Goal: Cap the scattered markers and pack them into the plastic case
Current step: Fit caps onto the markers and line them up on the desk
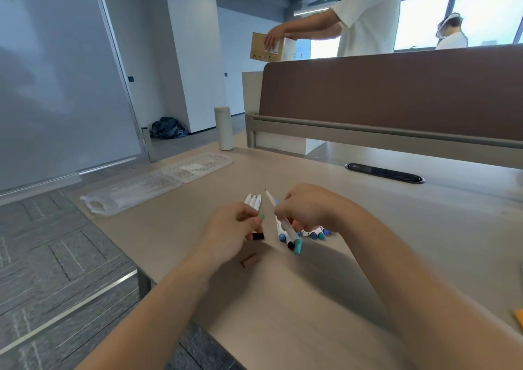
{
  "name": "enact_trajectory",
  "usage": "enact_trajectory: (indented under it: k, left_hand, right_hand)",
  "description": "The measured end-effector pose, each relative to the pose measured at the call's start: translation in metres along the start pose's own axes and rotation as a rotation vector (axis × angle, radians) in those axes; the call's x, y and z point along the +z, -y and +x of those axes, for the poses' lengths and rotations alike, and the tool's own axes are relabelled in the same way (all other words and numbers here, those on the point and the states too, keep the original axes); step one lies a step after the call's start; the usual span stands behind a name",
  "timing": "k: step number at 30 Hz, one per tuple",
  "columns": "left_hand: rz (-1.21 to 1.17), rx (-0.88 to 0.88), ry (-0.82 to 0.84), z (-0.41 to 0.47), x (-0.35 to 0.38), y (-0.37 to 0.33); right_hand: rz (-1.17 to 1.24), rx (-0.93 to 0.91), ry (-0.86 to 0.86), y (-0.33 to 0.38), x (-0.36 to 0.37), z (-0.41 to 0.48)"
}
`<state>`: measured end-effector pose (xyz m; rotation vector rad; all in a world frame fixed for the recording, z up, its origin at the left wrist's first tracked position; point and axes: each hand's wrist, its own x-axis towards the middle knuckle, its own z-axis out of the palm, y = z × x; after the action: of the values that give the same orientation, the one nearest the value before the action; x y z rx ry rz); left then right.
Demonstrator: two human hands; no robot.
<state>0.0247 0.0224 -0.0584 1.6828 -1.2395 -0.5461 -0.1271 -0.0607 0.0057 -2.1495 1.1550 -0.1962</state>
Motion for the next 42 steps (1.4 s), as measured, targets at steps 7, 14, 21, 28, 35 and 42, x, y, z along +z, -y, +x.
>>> enact_trajectory:
  k: [7,14,21,28,35,42]
  left_hand:
    - [-0.519,-0.190,-0.060,0.004,-0.008,0.005]
    - [-0.566,-0.191,-0.071,0.002,-0.013,0.006]
    - [-0.078,-0.051,0.019,-0.003,-0.010,0.005]
    - [0.386,0.101,0.186,-0.009,0.011,-0.004]
    - [0.543,0.169,0.095,-0.011,0.022,-0.020]
    - [0.669,0.292,0.141,-0.012,0.050,-0.039]
  right_hand:
    - [-0.021,-0.116,0.169,0.001,0.000,-0.004]
    - [-0.086,-0.088,0.206,0.002,-0.002,-0.006]
    - [-0.048,0.012,0.028,0.000,-0.005,-0.004]
    - [-0.078,0.081,-0.014,-0.004,-0.005,-0.004]
    - [-0.168,0.099,-0.003,-0.007,-0.009,0.000]
    - [-0.141,0.136,-0.015,-0.011,-0.020,-0.001]
